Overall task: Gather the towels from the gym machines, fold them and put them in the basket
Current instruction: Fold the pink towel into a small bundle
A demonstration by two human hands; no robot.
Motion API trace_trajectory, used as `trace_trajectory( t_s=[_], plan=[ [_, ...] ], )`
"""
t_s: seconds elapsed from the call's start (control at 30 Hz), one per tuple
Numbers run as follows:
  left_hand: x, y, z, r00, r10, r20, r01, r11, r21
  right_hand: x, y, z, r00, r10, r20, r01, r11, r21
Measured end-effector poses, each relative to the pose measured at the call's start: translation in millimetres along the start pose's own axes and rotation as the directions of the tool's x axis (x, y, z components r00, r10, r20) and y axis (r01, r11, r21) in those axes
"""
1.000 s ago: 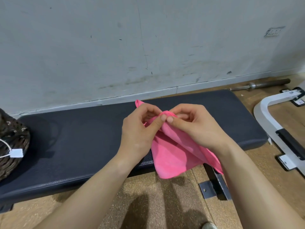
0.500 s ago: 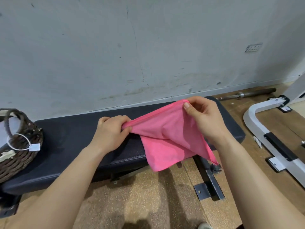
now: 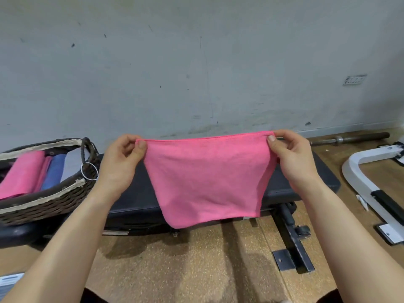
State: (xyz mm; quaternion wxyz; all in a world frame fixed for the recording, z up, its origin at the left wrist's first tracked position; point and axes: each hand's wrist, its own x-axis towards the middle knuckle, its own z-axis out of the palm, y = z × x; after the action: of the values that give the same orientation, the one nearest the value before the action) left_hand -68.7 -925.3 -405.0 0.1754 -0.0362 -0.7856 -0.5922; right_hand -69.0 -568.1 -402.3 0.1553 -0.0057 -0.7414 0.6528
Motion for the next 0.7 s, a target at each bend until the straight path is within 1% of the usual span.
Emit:
trace_trajectory(
  t_s=[0.07,0.13,0.2,0.23,0.33,0.43,0.5,0.57,0.63,0.7],
  plan=[
    [-5.0,-3.4,-7.0,0.997,-0.051,0.056,0.052,0.999,-0.009,-6.6,1.8,5.7,0.995,0.004,0.101,0.006,0.996,-0.093],
    [-8.5,-6.1,-15.2,0.992,-0.081,0.099,0.073,0.994,0.079,-12.2,-0.7,8.7,0.978,0.046,0.206,-0.010,0.985,-0.170],
    [-10.4,-7.1,-22.6,0.988,-0.101,0.115,0.083,0.985,0.151,-14.1,-4.0,7.9,0.955,0.112,0.276,-0.063,0.982,-0.180],
    [-10.9,-7.6,-25.0,0.989,-0.103,0.107,0.084,0.982,0.171,-13.8,-4.9,7.3,0.948,0.134,0.288,-0.087,0.981,-0.172],
    [-7.1,-9.9,-26.1,0.989,-0.099,0.109,0.073,0.972,0.224,-4.6,2.2,7.6,0.954,0.143,0.263,-0.098,0.979,-0.177],
    [15.1,-25.6,-18.2,0.984,-0.143,0.110,0.100,0.940,0.327,16.6,19.2,15.1,0.965,0.151,0.212,-0.091,0.959,-0.269],
    [34.8,-38.3,-10.8,0.981,-0.170,0.089,0.136,0.944,0.301,35.6,31.3,22.3,0.974,0.145,0.173,-0.085,0.946,-0.314],
    [54.1,-48.4,-2.2,0.981,-0.186,0.056,0.168,0.956,0.240,55.8,39.3,30.7,0.983,0.134,0.126,-0.079,0.925,-0.371],
    [72.0,-52.3,6.4,0.976,-0.216,0.030,0.205,0.957,0.206,75.0,40.8,40.2,0.984,0.155,0.083,-0.106,0.902,-0.419],
    [91.0,-53.0,12.9,0.969,-0.247,0.011,0.241,0.953,0.185,92.0,36.7,51.4,0.970,0.228,0.083,-0.184,0.914,-0.362]
  ],
)
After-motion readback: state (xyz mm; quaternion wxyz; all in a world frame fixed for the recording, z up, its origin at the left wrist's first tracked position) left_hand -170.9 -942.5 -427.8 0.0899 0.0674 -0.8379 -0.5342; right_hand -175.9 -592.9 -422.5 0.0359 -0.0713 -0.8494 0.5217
